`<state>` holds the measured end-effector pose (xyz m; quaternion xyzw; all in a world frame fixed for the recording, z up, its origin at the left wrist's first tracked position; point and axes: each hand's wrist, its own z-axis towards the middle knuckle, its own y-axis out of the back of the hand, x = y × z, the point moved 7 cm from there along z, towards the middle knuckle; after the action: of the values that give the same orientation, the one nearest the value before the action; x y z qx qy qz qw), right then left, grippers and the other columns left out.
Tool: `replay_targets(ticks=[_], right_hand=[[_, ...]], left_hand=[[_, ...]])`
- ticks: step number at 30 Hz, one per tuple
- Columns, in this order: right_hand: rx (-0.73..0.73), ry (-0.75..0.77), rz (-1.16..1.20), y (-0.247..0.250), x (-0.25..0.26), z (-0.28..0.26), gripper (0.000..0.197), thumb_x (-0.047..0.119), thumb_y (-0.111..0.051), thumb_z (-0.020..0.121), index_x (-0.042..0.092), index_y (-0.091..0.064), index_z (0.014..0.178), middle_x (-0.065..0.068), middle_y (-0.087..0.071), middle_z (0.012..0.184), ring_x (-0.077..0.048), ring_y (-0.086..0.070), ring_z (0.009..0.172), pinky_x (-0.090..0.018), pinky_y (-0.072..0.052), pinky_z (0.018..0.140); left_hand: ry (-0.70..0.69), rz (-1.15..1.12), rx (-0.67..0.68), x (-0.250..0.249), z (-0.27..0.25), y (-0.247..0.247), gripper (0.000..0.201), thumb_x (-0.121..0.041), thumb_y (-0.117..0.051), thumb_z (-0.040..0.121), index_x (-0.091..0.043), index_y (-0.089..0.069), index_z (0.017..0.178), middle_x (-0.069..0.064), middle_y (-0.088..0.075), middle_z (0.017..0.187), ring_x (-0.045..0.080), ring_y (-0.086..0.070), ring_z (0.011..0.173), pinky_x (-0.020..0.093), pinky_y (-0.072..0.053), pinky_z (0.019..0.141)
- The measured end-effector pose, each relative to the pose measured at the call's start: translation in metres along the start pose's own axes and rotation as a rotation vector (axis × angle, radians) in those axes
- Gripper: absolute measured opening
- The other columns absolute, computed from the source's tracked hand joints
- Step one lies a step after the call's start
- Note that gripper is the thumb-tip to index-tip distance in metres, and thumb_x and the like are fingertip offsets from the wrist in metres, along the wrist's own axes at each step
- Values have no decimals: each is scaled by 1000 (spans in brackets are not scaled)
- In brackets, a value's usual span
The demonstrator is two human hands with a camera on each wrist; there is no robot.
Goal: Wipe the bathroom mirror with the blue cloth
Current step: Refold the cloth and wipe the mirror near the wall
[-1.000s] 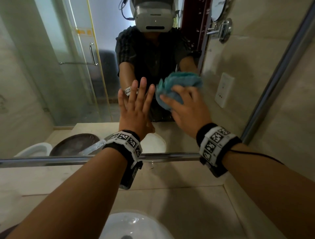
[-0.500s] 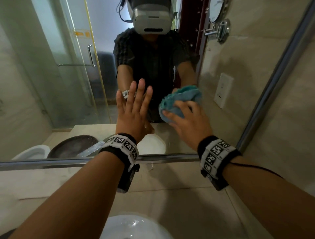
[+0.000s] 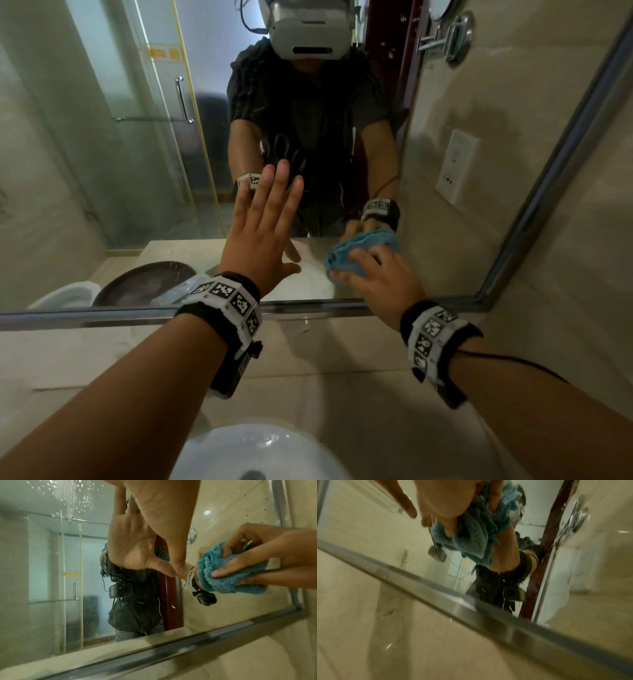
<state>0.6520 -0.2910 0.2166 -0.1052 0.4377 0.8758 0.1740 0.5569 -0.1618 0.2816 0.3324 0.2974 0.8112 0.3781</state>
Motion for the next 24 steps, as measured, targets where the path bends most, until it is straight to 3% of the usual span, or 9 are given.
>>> replay_targets(ticks=[7, 9, 11, 13, 16, 19, 21, 24], right_hand=[[-451, -401, 65, 89, -19, 90, 45, 18, -66, 79, 26, -61, 123, -13, -55, 116, -34, -41, 102, -45, -50, 82], [-435, -324, 10, 68, -8, 81, 52, 14, -70, 76, 27, -59, 125, -10, -48, 117, -31, -38, 100, -42, -49, 80], [-276, -129, -8, 25, 11, 48, 62, 9, -75, 69, 26, -58, 125, -10, -41, 118, -32, -38, 98, -45, -50, 78], [-68, 5, 4, -18, 19, 0, 65, 3, -81, 59, 22, -61, 118, -13, -46, 116, -33, -40, 94, -47, -51, 74], [15, -26, -6, -34, -1, -47, 50, 3, -83, 57, 22, -71, 102, -15, -62, 105, -31, -49, 89, -43, -52, 68], [-45, -84, -20, -6, -25, -46, 30, 8, -67, 75, 22, -71, 101, -14, -64, 101, -31, -54, 86, -41, -45, 74], [-146, -206, -78, 27, -42, -21, 33, 17, -61, 78, 26, -69, 109, -12, -62, 104, -31, -48, 89, -42, -37, 79], [-331, -405, -20, 69, -59, 17, 43, 14, -68, 78, 27, -64, 118, -13, -59, 112, -35, -51, 95, -46, -44, 83]], left_hand=[[43, 38, -7, -2, 0, -7, 146, -67, -76, 51, -11, 20, 146, 11, 21, 154, 29, 16, 143, 46, 10, 115], [37, 15, -19, 0, -1, -10, 146, -66, -76, 50, -13, 21, 145, 9, 24, 154, 27, 19, 142, 47, 6, 116], [43, 5, -34, 0, 0, -9, 145, -67, -76, 49, -13, 16, 147, 9, 16, 155, 28, 11, 144, 47, 2, 117], [49, 23, -19, -2, -1, -7, 144, -67, -76, 49, -11, 13, 148, 10, 13, 155, 30, 7, 144, 48, 2, 117], [82, 28, -20, -6, -2, -1, 140, -60, -79, 52, -9, 9, 148, 12, 13, 154, 31, 8, 143, 49, 0, 117], [43, 21, -45, -22, -5, 7, 130, -58, -77, 59, -8, 1, 150, 15, 9, 154, 32, 5, 143, 50, -2, 117], [-12, 36, -58, -37, -4, 8, 126, -59, -75, 61, -8, -4, 151, 16, 5, 155, 32, 3, 143, 50, -2, 116], [4, 1, -74, -54, 3, 5, 128, -60, -76, 59, -8, -4, 151, 17, 4, 155, 33, 2, 143, 51, -4, 116]])
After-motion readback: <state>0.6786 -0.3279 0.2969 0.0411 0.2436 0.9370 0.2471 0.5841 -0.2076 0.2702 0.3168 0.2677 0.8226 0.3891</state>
